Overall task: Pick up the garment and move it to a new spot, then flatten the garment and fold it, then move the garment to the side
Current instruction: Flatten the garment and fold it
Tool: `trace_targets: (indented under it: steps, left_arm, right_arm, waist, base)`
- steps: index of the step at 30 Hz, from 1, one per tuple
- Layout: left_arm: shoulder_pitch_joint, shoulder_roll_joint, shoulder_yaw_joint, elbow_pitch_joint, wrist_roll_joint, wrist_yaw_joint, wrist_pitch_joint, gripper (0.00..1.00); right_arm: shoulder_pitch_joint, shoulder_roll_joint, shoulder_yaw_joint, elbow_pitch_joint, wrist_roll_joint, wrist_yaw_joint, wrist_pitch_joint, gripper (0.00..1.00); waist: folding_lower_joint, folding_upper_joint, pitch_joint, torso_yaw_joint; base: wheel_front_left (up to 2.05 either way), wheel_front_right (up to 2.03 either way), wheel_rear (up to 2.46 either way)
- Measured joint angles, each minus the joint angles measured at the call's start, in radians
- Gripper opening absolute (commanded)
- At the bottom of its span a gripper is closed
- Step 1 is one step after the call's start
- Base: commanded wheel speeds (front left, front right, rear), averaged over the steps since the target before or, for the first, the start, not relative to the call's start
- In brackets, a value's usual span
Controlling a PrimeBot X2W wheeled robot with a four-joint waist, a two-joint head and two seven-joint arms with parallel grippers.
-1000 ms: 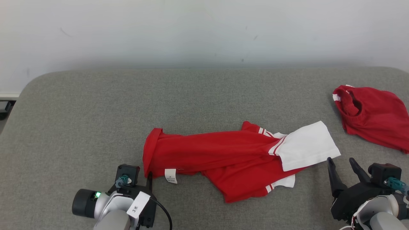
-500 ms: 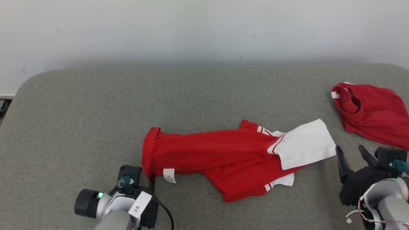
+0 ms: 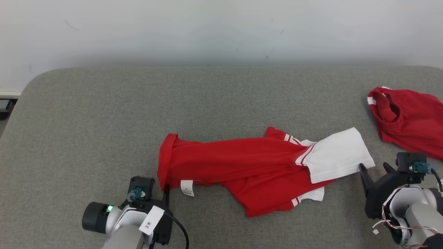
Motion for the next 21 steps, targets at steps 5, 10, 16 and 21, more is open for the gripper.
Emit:
trace_targets:
  steps: [5, 10, 16, 21]
  left_arm:
    - [-0.002, 0.000, -0.004, 0.000, 0.000, 0.000, -0.001, 1.00]
    - [-0.002, -0.001, -0.008, 0.001, -0.002, -0.001, -0.008, 1.00]
    - [-0.002, 0.000, -0.023, -0.003, -0.011, -0.001, -0.010, 1.00]
    - [-0.001, -0.001, -0.032, -0.016, -0.037, -0.001, -0.010, 1.00]
  right_arm:
    - [-0.001, 0.002, 0.003, 0.034, 0.000, 0.002, 0.008, 1.00]
    - [-0.025, 0.014, 0.009, 0.066, 0.000, 0.010, 0.016, 1.00]
    - [-0.044, 0.023, 0.016, 0.091, 0.000, 0.010, 0.016, 1.00]
    - [-0.065, 0.022, 0.016, 0.115, 0.000, 0.017, 0.011, 1.00]
  waist:
    - [0.0000, 0.0000, 0.002, 0.005]
    - [0.0000, 0.0000, 0.002, 0.011]
    - [0.0000, 0.0000, 0.002, 0.013]
    - [0.0000, 0.0000, 0.003, 0.013]
  base:
    - [0.00, 0.00, 0.00]
    - [0.00, 0.00, 0.00]
    - [0.00, 0.00, 0.00]
    - [0.00, 0.00, 0.00]
